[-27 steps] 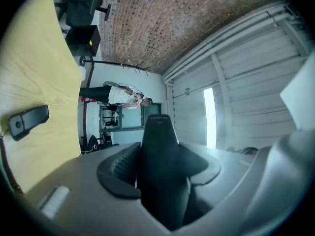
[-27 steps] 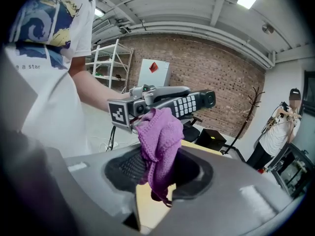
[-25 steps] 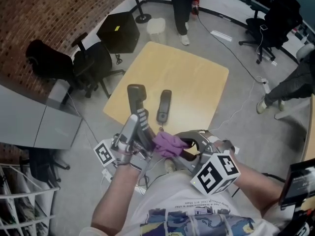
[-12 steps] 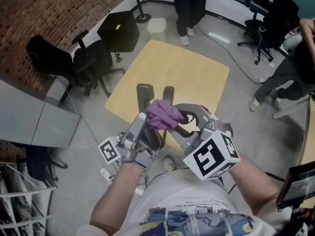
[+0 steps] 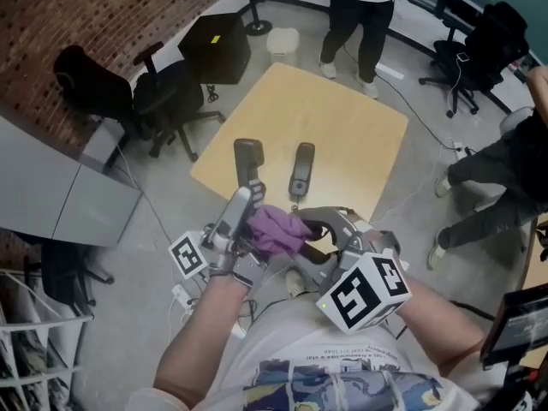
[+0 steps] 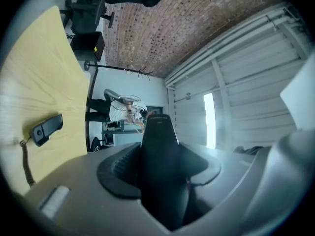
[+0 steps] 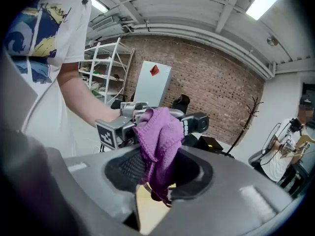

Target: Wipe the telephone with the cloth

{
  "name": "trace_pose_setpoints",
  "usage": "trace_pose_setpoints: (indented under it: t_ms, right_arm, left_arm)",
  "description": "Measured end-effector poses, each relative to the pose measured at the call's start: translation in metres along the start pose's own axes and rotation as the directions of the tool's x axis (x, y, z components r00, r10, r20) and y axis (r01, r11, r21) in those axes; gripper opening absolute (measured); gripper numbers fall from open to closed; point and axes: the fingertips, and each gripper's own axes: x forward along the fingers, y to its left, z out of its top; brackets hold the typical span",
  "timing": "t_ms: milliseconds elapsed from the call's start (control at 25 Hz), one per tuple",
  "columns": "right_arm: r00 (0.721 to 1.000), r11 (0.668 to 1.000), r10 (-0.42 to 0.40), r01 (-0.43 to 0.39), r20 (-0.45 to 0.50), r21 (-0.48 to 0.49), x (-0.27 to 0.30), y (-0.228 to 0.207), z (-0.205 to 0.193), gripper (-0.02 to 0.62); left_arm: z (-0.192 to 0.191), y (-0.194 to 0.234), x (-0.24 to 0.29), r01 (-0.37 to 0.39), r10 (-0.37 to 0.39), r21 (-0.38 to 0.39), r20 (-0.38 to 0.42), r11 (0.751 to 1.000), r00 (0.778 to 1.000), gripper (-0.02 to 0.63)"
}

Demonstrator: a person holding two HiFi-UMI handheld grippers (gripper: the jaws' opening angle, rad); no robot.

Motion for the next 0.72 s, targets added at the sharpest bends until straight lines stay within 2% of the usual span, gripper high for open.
trace_pose_setpoints:
  t_ms: [360,560,720]
  right_arm:
    - [0.997,0.998,0.060,-0.060,-0.047,-0.005,0.010,0.051,-0.009,0.132]
    - [0.992,0.996,0.089,-0.088,-0.088,0.013,0.001,0.058,-0.030,0.132]
    - [0.992,0.998,0.064,-0.061,-0.109,0.032,-0.001,0.052,-0.038,0.132]
  left_arm:
    - [0.016,-0.008,-0.021,0.026,-0.026,-0.005,0.012,1.000,1.000,0.258]
    - [0.010,-0.014,-0.013,0.042,-0.042,-0.015,0.017,0.999,0.999,0.258]
    - [0.008,-0.016,-0.013,0.062,-0.062,-0.028,0.001,0.998,0.998,0.258]
